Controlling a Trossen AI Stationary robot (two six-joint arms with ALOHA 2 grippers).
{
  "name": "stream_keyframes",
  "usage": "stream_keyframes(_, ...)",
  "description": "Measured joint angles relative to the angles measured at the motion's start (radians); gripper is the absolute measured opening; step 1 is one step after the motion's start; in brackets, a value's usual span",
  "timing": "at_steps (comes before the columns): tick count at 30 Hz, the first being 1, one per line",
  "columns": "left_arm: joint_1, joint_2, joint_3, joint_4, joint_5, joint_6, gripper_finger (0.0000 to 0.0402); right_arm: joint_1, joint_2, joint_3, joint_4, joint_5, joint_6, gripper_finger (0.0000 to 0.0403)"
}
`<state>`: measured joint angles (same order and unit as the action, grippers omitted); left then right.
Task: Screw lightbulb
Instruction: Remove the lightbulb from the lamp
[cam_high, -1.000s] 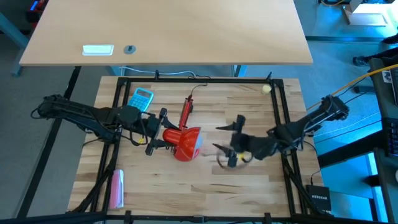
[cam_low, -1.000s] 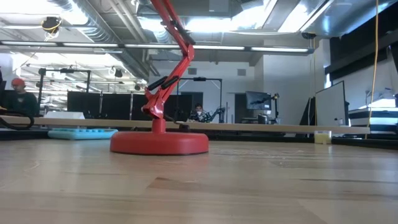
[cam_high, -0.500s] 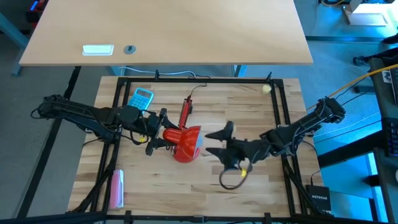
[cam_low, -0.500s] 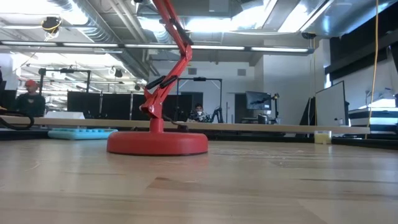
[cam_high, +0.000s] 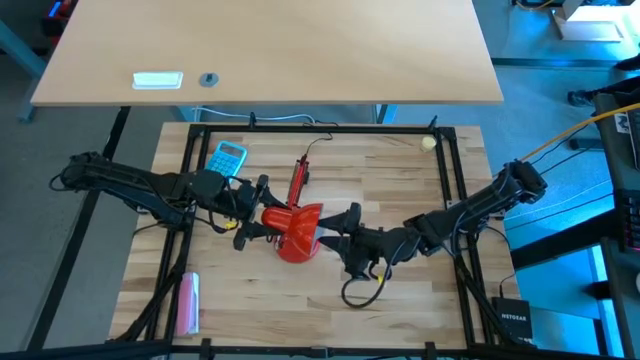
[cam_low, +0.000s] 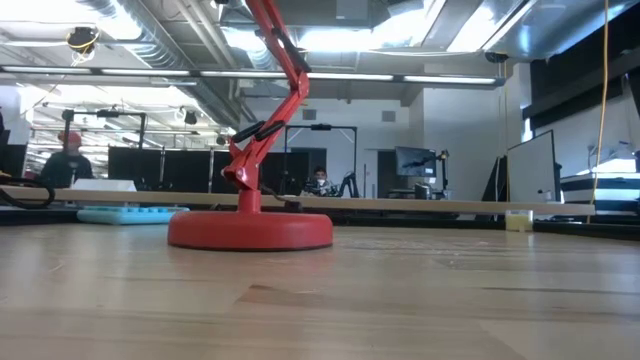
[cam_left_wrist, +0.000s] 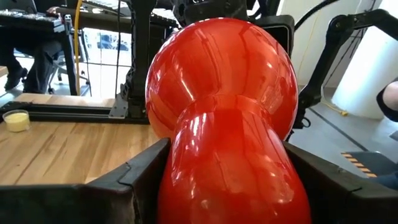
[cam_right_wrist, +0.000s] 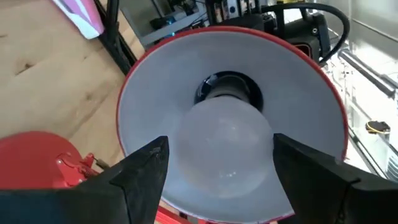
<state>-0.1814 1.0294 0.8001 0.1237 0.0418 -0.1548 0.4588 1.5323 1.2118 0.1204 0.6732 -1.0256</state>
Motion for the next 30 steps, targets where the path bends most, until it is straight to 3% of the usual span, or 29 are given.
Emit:
stream_keyframes(15,0.0,-0.002,0.0,-0.003,0.0,0.004,0.0251,-0.028,0.026,0.0,0.076,-0.007,-0.053,0.0279)
stream_keyframes(25,0.0,-0.002,0.0,0.001,-0.002,0.0,0.025,-0.033,0.028,0.0,0.085,0.01,0.024,0.0189)
stream_keyframes(30,0.0,-0.002,0.0,0.003,-0.002,-0.003,0.0251,-0.033,0.029,0.0,0.092,0.014,0.157,0.0182)
